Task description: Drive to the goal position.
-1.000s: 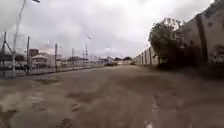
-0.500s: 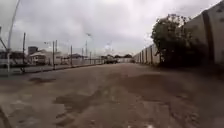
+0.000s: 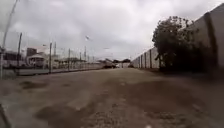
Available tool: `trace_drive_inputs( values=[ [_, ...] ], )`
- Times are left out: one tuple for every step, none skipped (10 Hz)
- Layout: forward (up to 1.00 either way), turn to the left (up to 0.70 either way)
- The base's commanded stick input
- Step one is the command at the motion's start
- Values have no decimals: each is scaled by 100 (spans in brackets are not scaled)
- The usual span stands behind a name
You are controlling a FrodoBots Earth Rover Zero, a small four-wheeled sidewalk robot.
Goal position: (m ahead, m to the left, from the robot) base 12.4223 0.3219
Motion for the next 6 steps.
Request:
trace_drive_inputs(
  values=[
    [85, 0],
    [85, 0],
    [85, 0],
    [85, 0],
    [85, 0],
    [85, 0]
  ],
)
